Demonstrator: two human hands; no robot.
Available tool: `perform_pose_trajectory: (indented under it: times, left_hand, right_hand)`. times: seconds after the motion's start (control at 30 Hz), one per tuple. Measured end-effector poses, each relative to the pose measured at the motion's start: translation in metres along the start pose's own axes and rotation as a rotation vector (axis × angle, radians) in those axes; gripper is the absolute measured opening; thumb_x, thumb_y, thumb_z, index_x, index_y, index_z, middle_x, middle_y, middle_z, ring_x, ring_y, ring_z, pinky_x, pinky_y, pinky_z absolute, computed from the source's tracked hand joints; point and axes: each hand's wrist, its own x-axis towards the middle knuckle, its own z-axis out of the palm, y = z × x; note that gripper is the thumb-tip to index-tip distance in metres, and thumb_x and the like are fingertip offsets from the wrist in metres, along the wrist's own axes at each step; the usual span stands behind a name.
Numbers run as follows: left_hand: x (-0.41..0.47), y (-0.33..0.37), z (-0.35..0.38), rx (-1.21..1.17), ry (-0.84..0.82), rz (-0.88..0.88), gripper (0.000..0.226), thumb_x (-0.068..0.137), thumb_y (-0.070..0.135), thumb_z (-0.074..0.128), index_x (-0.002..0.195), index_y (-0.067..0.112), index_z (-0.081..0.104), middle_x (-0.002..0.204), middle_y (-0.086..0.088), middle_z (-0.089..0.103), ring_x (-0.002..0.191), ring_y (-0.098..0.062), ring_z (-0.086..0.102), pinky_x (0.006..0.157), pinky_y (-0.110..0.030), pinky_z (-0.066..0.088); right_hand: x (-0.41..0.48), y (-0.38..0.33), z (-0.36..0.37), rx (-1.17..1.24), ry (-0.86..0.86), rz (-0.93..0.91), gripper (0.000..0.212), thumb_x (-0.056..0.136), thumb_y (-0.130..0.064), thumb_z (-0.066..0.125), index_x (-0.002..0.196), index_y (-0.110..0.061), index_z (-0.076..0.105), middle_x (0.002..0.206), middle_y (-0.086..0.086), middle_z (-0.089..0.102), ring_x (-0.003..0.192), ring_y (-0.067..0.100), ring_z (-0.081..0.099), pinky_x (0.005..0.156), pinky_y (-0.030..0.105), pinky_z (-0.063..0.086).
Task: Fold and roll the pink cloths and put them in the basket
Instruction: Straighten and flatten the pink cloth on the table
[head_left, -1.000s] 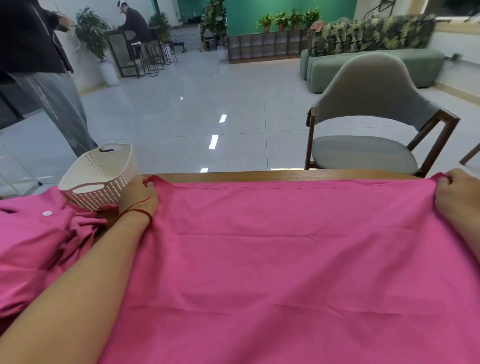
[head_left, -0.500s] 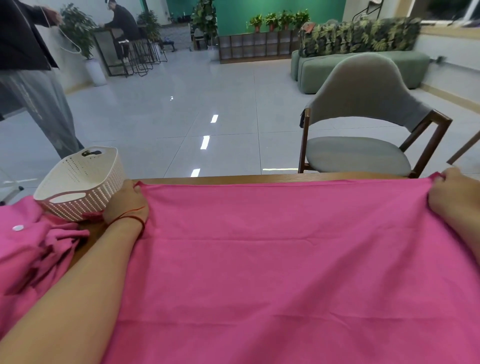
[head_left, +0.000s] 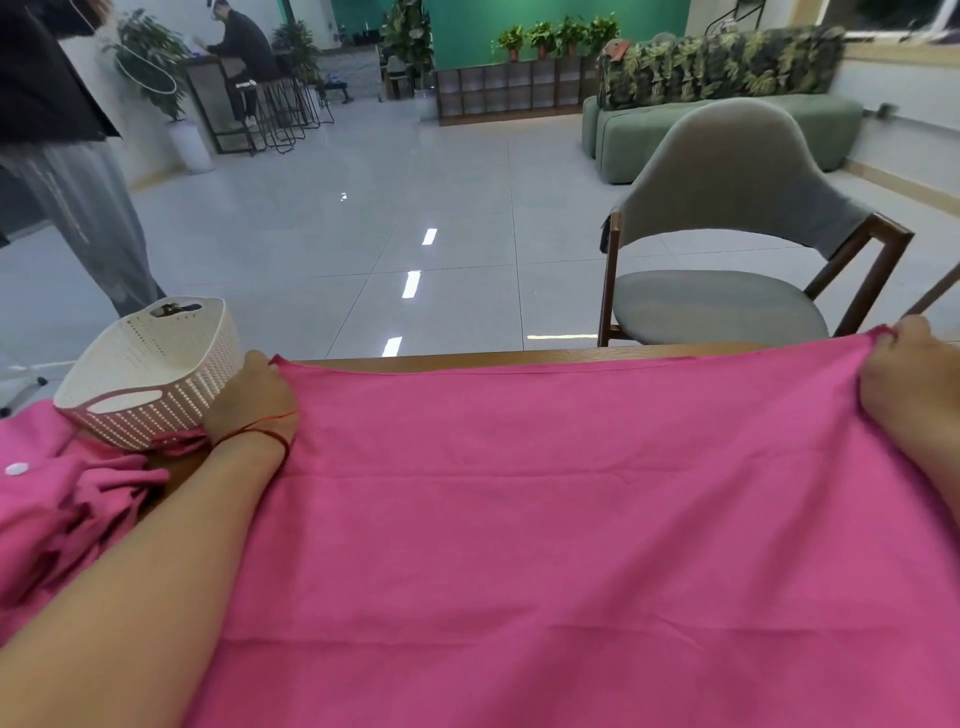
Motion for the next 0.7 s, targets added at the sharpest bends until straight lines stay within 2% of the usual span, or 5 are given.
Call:
perform_pose_trajectory:
  times: [0.13, 0.27, 0.33, 0.47, 0.7]
  left_hand:
    - [-0.002, -0.003, -0.001, -0.190, 0.157, -0.032, 0.023, 0.111, 0.027, 0.032, 0.110, 0.007, 0.044, 0.102, -0.035, 0.062, 0.095, -0.052, 0.062, 0.076, -0.052, 0.042]
    - [0.011, -0.001, 0.003, -0.146, 0.005, -0.088, 0.023, 0.109, 0.024, 0.036, 0.114, 0.005, 0.047, 0.113, -0.035, 0.062, 0.107, -0.052, 0.061, 0.091, -0.055, 0.046]
    - [0.012, -0.002, 0.006, -0.060, -0.068, -0.031, 0.019, 0.105, 0.019, 0.039, 0.114, 0.004, 0.049, 0.114, -0.033, 0.062, 0.108, -0.050, 0.061, 0.093, -0.055, 0.048]
    - [0.012, -0.004, 0.008, -0.019, -0.096, 0.070, 0.019, 0.101, 0.018, 0.043, 0.112, 0.007, 0.053, 0.117, -0.027, 0.062, 0.106, -0.046, 0.061, 0.092, -0.052, 0.050]
    - [0.008, -0.009, 0.013, -0.054, -0.023, 0.107, 0.019, 0.101, 0.022, 0.053, 0.112, 0.006, 0.055, 0.115, -0.027, 0.062, 0.105, -0.048, 0.059, 0.093, -0.055, 0.050]
  right_hand:
    - [-0.022, -0.011, -0.019, 0.169, 0.121, 0.017, 0.027, 0.109, -0.049, 0.024, 0.104, -0.026, 0.037, 0.084, 0.025, 0.056, 0.077, 0.047, 0.057, 0.080, 0.063, 0.050]
    - [-0.023, -0.009, -0.024, 0.101, 0.055, 0.059, 0.029, 0.098, -0.053, 0.026, 0.108, -0.029, 0.039, 0.102, 0.029, 0.064, 0.090, 0.052, 0.062, 0.088, 0.064, 0.054]
    - [-0.022, -0.006, -0.022, 0.105, 0.008, 0.074, 0.023, 0.091, -0.043, 0.039, 0.111, -0.033, 0.040, 0.104, 0.026, 0.066, 0.092, 0.051, 0.063, 0.087, 0.062, 0.056]
    - [-0.025, -0.007, -0.020, 0.259, -0.001, 0.087, 0.038, 0.085, -0.017, 0.057, 0.116, -0.033, 0.040, 0.098, 0.019, 0.062, 0.089, 0.048, 0.063, 0.082, 0.063, 0.058]
    - [-0.010, -0.013, -0.024, 0.066, -0.088, 0.056, 0.031, 0.076, 0.001, 0.065, 0.085, -0.021, 0.045, 0.083, 0.019, 0.060, 0.083, 0.044, 0.059, 0.080, 0.057, 0.056]
